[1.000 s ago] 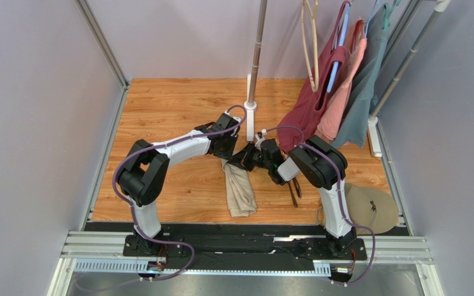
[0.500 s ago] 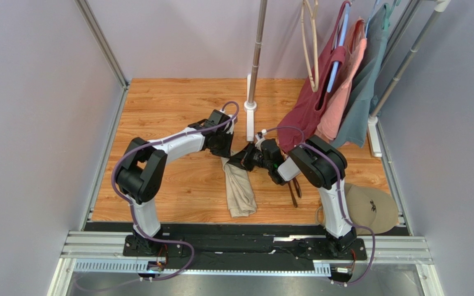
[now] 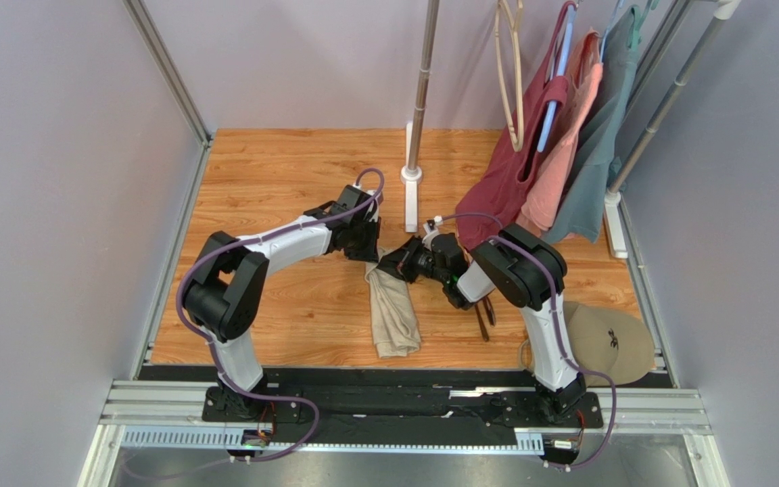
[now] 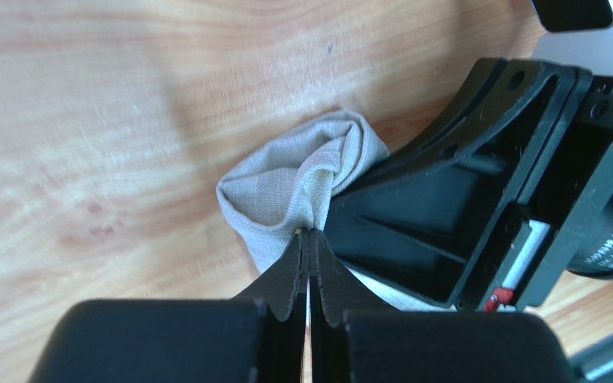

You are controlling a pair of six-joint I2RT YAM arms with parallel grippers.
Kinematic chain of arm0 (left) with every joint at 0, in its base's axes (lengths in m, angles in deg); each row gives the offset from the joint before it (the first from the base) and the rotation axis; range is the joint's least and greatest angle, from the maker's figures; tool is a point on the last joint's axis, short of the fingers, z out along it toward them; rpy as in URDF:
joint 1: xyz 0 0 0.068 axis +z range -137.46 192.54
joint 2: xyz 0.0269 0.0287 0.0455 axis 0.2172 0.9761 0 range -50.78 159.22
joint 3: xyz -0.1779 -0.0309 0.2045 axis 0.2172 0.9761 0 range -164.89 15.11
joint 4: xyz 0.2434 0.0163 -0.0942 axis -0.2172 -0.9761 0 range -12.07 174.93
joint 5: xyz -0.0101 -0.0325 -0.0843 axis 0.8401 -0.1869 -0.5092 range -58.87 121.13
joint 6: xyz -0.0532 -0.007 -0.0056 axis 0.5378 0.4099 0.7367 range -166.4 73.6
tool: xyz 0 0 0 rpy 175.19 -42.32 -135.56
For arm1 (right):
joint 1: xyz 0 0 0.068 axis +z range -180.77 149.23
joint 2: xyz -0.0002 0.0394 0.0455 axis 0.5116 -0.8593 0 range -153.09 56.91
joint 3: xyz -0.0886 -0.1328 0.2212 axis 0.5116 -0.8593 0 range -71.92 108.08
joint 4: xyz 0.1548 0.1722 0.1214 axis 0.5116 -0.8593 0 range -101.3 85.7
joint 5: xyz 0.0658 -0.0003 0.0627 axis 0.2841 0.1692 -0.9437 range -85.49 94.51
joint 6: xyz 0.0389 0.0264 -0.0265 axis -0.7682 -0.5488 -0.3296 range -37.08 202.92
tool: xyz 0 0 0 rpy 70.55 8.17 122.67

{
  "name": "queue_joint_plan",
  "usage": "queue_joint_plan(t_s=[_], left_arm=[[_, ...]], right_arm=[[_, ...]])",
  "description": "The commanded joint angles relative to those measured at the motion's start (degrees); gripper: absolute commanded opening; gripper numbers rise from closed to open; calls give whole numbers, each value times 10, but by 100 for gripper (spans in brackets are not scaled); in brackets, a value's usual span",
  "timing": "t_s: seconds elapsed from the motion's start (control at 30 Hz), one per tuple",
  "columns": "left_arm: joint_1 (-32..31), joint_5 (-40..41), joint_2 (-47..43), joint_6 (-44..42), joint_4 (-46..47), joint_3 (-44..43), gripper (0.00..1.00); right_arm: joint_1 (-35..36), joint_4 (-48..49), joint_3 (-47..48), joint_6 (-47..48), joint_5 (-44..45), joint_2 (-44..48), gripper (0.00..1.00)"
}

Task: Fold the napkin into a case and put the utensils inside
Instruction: Stuff the top corner of the smaller-rectangle-folded napkin into the folded napkin.

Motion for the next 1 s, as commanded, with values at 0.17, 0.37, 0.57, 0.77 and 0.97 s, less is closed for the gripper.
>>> queue_joint_plan(t_s=[0.17,0.37,0.57,0.77,0.97], left_arm=[[-15,-62,-8,71,-19,40,0],[-15,-44,-9,42,-30,24,15],[-16,68,-104,92,-75,66,59],[-26,49,-124,152,-4,150,60],[-29,2,-94,180,78,170,60]], right_arm=[[13,16,38,-4,62,-23,0],[6,-12,25,7,22,-44,0],[1,-61,15,36,-10,-13,0],[2,-102,16,39,-14,4,0],[2,-139,24,59,-22,22,0]])
